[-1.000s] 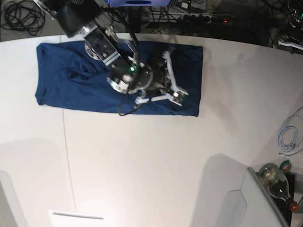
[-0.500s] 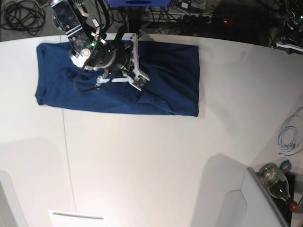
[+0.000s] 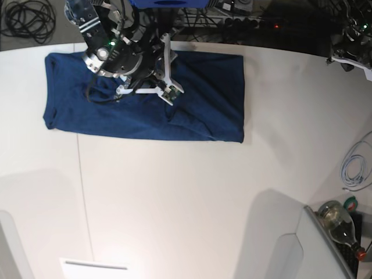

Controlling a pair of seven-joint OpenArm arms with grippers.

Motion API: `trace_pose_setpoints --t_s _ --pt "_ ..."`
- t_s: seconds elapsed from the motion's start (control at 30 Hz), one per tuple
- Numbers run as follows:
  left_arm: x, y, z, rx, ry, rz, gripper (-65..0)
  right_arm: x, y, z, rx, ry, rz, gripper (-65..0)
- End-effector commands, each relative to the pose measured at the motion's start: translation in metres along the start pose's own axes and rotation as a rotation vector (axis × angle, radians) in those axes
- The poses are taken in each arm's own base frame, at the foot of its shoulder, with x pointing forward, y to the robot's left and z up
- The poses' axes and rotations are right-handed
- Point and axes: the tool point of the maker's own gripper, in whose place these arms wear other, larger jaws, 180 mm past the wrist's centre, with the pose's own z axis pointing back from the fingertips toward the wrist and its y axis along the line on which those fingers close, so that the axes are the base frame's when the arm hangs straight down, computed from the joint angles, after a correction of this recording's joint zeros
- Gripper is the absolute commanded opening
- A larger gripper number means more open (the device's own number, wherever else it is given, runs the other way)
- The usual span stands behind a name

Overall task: Layout the t-shirt on the table in an organized manner, then fold the t-shirt properly
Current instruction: 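Press and smooth the folded shirt with the right gripper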

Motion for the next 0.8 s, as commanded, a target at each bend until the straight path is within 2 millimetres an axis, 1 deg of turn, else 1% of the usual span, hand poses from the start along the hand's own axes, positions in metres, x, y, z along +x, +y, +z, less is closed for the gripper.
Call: trace_pose_setpoints --t_s 0.0,0.03,0.1,0.13,0.23,0.27,0.33,0.37,0.47,0.63,0.67,0.77 --pt "0.013 0.007 0.003 0.011 -0.039 -0.013 -65.0 0.020 -0.002 0.008 -0.011 -0.070 0.004 -37.7" --pt "0.013 0.007 0.003 0.012 -0.039 -0.012 -65.0 0.028 -0.006 0.011 -0.022 -0.091 0.011 -37.7" --pt "0.014 0.007 0.004 0.012 -0.041 -0.013 -65.0 0.049 -0.023 0.010 -0.053 -0.124 0.034 -37.2" --pt "0.015 0.007 0.004 0.012 -0.044 -0.014 -65.0 0.056 -0.033 0.003 -0.063 -0.119 0.038 -37.5" --pt "0.015 0.005 0.004 0.008 -0.043 -0.017 -65.0 0.064 -0.064 -0.017 -0.124 -0.083 -0.025 -37.5" --pt "0.014 0.005 0.004 0.007 -0.043 -0.016 -65.0 0.069 -0.068 -0.022 -0.135 -0.090 -0.039 -37.4" --pt "0.013 0.005 0.004 0.007 -0.041 -0.015 -65.0 0.082 -0.072 -0.032 -0.163 -0.123 -0.060 -37.2" --pt "0.012 0.006 0.004 0.009 -0.038 -0.013 -65.0 0.084 -0.074 -0.036 -0.171 -0.125 -0.065 -37.2" --pt "0.012 0.008 0.005 0.014 -0.038 -0.013 -65.0 0.080 -0.072 -0.048 -0.170 -0.089 -0.052 -37.1" --pt "0.010 0.010 0.005 0.017 -0.033 -0.013 -65.0 0.077 -0.054 -0.056 -0.138 -0.071 -0.018 -37.1" --pt "0.011 0.010 0.005 0.018 -0.033 -0.014 -65.0 0.074 -0.055 -0.058 -0.143 -0.061 -0.028 -37.2" --pt "0.011 0.010 0.005 0.018 -0.033 -0.014 -65.0 0.074 -0.059 -0.062 -0.159 -0.071 -0.049 -37.4"
